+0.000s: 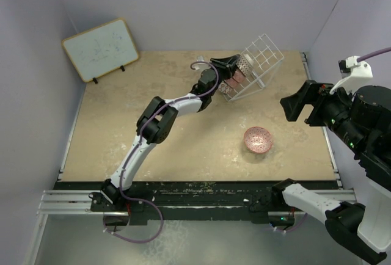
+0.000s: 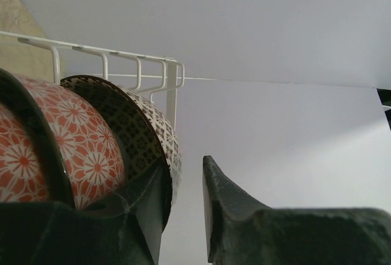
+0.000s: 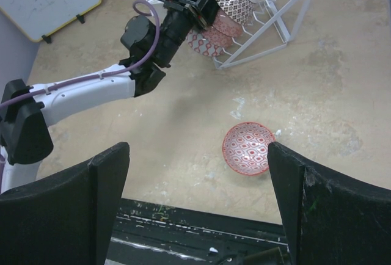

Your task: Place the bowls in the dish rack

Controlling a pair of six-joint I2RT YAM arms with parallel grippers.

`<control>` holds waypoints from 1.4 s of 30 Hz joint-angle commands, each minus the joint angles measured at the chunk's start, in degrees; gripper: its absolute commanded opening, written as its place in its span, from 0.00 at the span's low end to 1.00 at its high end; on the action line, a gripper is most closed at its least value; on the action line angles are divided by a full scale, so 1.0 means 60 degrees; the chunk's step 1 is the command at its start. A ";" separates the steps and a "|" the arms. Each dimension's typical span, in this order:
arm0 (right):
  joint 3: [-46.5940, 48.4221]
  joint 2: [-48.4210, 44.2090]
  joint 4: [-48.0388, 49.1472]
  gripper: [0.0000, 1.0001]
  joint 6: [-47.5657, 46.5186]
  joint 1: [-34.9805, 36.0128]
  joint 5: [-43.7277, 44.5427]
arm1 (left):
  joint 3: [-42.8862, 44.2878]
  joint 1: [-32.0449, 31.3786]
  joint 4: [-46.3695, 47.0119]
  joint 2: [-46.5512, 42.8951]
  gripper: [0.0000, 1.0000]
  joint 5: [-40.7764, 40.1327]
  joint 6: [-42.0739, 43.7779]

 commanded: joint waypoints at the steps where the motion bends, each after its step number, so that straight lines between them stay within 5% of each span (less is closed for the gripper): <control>1: -0.0040 -0.0001 0.0291 0.96 -0.0184 0.0013 -0.0016 | 0.0031 0.0069 -0.0035 -0.1041 0.35 0.0225 -0.0153; 6: -0.0052 -0.0002 0.0316 0.96 -0.0180 0.0013 -0.0070 | -0.0198 0.0092 -0.0587 -0.1316 0.51 0.0298 -0.0234; 11: -0.0083 -0.0031 0.0324 0.96 -0.0180 0.0013 -0.0091 | -0.0175 0.0132 -0.1051 -0.1480 0.98 0.0473 -0.0230; 12: -0.0085 -0.0031 0.0322 0.96 -0.0180 0.0020 -0.0089 | -0.0168 0.0148 -0.1166 -0.1508 1.00 0.0523 -0.0218; 31: -0.0114 -0.0034 0.0384 0.97 -0.0106 0.0013 -0.0294 | 0.0347 0.0498 -0.5037 -0.2019 0.99 0.1537 0.0751; 42: -0.0144 -0.0060 0.0430 0.96 -0.0077 0.0013 -0.0412 | -0.0103 0.0613 -0.5409 -0.2768 0.99 0.1337 0.1650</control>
